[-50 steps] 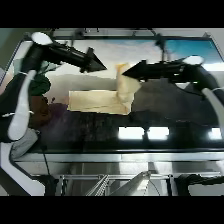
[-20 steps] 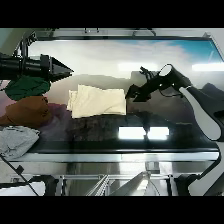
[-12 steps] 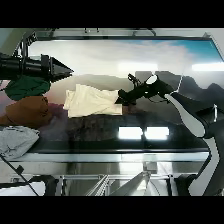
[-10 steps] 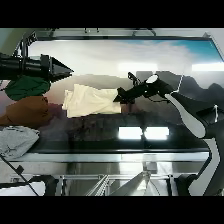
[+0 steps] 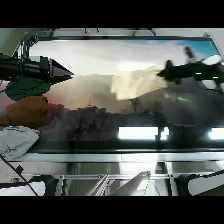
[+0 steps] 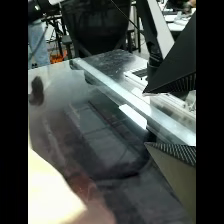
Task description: Fold the shirts.
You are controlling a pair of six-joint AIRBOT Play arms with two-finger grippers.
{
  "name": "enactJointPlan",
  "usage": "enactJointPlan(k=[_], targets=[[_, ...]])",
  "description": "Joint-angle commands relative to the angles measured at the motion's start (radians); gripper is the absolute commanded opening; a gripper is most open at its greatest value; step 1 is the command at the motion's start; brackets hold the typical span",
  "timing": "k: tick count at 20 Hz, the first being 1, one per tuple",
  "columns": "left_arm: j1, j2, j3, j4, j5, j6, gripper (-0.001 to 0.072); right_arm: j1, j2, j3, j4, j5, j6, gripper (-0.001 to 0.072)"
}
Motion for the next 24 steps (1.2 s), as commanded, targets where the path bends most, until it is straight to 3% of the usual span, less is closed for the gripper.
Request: enactJointPlan(k=[1,7,11,17,18,19,20,24], targets=[[0.000,0.000,0.000,0.003,-0.032,0.000,0.0312,-0.312,0.107,-0.001,-0.341,0.122,0.136,0.0022],[-0.008,0.000,0.000,0.007,-0.029,0.001,0.0312,-0.723,0.230,-0.064,-0.649,0.269,0.150,0.0022],[-0.042,0.000,0.000,0.008,-0.030,0.001,0.0312,-0.918,0.303,-0.230,-0.709,0.252,0.139,0.0023],[-0.110,0.000,0.000,0.008,-0.031,0.001,0.0312,-1.007,0.303,-0.411,-0.769,0.247,0.113,0.0036],[-0.119,0.000,0.000,0.007,-0.030,0.001,0.0312,-1.008,0.301,-0.421,-0.776,0.263,0.127,0.0253],[-0.122,0.000,0.000,0.007,-0.031,0.000,0.0312,-1.011,0.299,-0.415,-0.777,0.288,0.150,0.0545],[-0.123,0.000,0.000,0.006,-0.034,0.000,0.0312,-1.011,0.299,-0.401,-0.777,0.319,0.173,0.0572],[-0.112,0.000,0.000,0.004,-0.047,0.001,0.0311,-0.995,0.301,-0.303,-0.724,0.441,0.190,0.0567]])
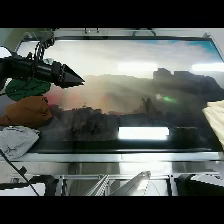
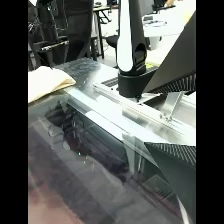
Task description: Fold the shirts.
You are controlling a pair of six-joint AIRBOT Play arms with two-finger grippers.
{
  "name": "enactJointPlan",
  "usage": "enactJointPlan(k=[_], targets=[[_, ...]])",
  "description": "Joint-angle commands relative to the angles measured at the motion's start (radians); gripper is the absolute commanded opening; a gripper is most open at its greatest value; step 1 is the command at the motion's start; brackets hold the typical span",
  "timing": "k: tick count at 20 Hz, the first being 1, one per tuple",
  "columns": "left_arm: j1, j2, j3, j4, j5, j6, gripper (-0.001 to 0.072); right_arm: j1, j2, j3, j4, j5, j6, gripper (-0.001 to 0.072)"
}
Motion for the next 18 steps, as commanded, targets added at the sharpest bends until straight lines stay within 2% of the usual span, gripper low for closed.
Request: enactJointPlan(k=[1,2,3,4,7,10,14,18], targets=[[0.009,0.000,0.000,-0.010,-0.007,0.000,0.0310,0.029,0.007,0.062,0.090,0.090,0.016,0.0562],[0.018,0.001,0.000,-0.017,-0.008,0.000,0.0272,0.056,0.020,0.067,0.156,0.076,-0.011,0.0344],[0.034,0.000,0.000,-0.042,-0.023,0.000,0.0102,0.096,0.039,0.068,0.251,0.046,-0.052,0.0029],[0.053,0.000,0.002,-0.077,-0.043,-0.005,0.0000,0.145,0.060,0.068,0.346,0.005,-0.075,0.0031],[0.117,0.008,0.061,-0.075,-0.130,-0.045,-0.0001,0.323,0.134,0.068,0.562,-0.062,-0.166,0.0025],[0.161,0.121,0.014,0.011,-0.106,-0.012,-0.0001,0.587,0.245,0.024,0.587,-0.072,-0.201,0.0025],[0.172,0.364,-0.323,0.188,-0.011,0.056,0.0021,1.004,0.422,-0.249,0.589,-0.250,-0.192,0.0024],[0.171,0.582,-0.758,0.211,0.093,0.081,0.0020,1.366,0.582,-0.577,0.589,-0.442,-0.089,0.0025]])
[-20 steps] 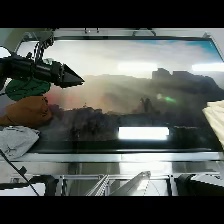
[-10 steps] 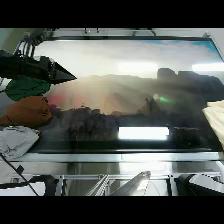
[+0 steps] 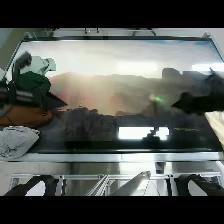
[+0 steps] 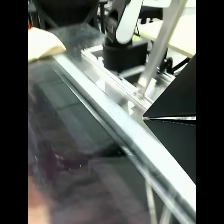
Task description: Fold the shirts.
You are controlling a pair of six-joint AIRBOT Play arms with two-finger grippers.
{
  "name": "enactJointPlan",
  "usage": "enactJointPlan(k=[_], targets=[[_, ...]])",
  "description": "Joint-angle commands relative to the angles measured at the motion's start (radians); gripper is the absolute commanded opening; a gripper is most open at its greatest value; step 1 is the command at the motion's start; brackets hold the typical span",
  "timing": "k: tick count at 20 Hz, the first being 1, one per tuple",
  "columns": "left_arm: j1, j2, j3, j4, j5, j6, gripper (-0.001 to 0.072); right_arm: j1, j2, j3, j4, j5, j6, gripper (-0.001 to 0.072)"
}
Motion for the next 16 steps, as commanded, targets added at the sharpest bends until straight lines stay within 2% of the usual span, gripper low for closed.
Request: enactJointPlan(k=[1,3,6,16], targets=[[0.004,0.190,-0.356,0.045,0.099,0.028,0.0020,0.298,0.129,-0.247,0.011,-0.198,0.082,0.0024],[0.004,0.269,-0.491,0.047,0.124,0.044,0.0020,0.364,0.135,-0.277,0.011,-0.214,0.092,0.0025],[0.004,0.342,-0.565,0.044,0.125,0.042,0.0020,0.376,0.135,-0.277,0.053,-0.225,0.091,0.0025],[0.004,0.508,-0.571,0.046,0.123,0.040,0.0018,0.376,0.135,-0.277,0.060,-0.211,0.091,0.0025]])
